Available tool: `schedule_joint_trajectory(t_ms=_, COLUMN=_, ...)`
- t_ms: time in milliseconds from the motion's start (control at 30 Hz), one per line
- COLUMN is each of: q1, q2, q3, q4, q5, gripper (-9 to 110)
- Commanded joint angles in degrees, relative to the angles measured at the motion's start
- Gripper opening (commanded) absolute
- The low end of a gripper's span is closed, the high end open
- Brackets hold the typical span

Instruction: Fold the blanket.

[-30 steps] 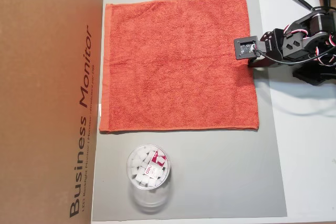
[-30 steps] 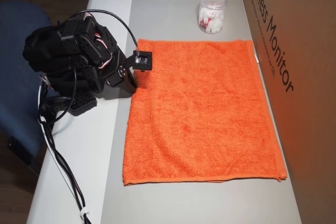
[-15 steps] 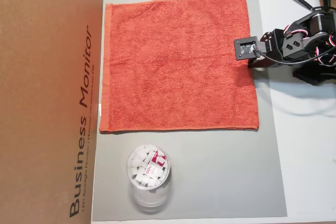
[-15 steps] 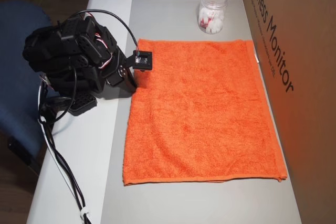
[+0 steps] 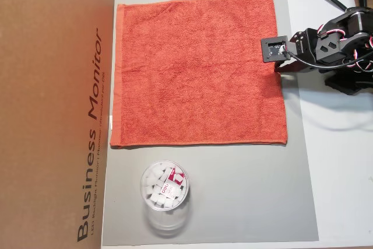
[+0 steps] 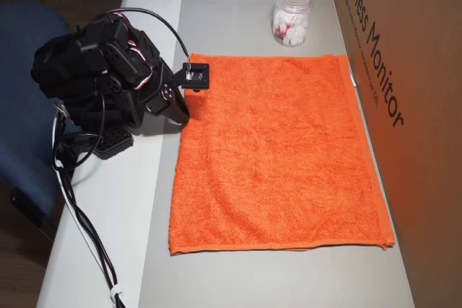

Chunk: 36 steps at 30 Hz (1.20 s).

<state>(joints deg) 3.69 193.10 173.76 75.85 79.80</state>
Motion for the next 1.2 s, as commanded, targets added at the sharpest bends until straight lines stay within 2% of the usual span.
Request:
schedule_joint_trajectory(t_ms=0, q1=0.1, q2=0.0, q3=-4.1, q4=0.2, q5=0.3, gripper=0)
schedule_joint_trajectory(t_ms=300, q1=0.2, q2=-6.9, q3=-10.5, q4=0.2, q5=1.0, gripper=0)
schedule_joint_trajectory(t_ms=967, q1=0.3, q2=-28.8, q3=-38.7, q4=0.2, q5=1.2, gripper=0)
schedule_joint_trajectory(t_ms=1167, q1=4.1, q2=-34.5, q3=-44.9, q4=0.2, q5=1.2, gripper=0)
